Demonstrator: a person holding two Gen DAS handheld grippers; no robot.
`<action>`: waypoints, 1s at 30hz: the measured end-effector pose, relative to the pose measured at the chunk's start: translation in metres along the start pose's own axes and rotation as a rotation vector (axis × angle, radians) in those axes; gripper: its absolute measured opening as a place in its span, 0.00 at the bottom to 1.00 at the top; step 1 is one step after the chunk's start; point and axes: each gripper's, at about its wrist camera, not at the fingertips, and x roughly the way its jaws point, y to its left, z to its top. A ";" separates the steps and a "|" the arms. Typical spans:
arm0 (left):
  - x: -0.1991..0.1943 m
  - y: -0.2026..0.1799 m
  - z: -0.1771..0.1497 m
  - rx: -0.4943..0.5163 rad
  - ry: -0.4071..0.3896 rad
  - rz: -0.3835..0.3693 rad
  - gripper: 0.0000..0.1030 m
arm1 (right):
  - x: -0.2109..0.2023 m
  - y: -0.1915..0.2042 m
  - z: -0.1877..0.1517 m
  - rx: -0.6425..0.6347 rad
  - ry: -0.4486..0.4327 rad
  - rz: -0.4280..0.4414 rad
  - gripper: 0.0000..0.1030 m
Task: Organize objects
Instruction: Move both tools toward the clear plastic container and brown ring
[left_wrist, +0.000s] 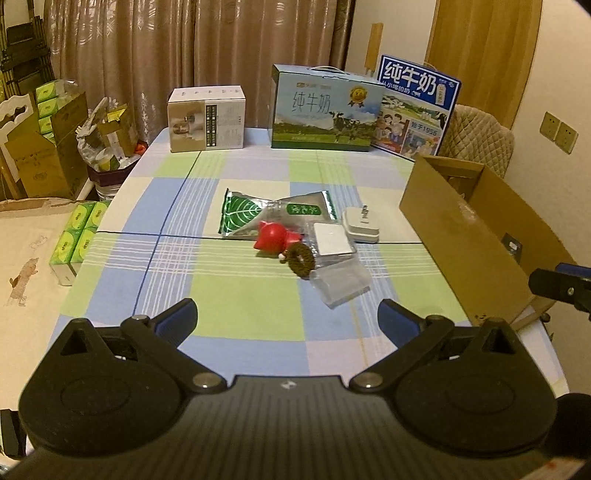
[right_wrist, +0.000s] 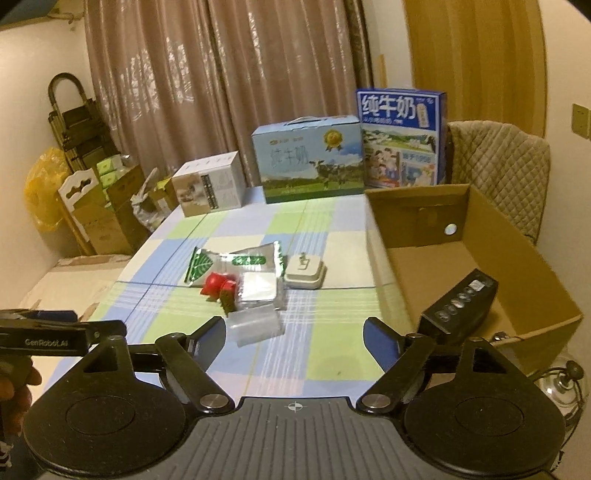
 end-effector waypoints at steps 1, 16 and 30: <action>0.003 0.002 0.001 0.002 0.000 0.004 0.99 | 0.004 0.002 0.000 -0.004 0.004 0.004 0.77; 0.070 0.028 0.009 0.000 0.038 0.025 0.99 | 0.097 0.014 -0.009 -0.040 0.092 0.081 0.83; 0.158 0.053 0.007 0.003 0.075 0.024 0.99 | 0.197 0.017 -0.019 -0.089 0.170 0.129 0.89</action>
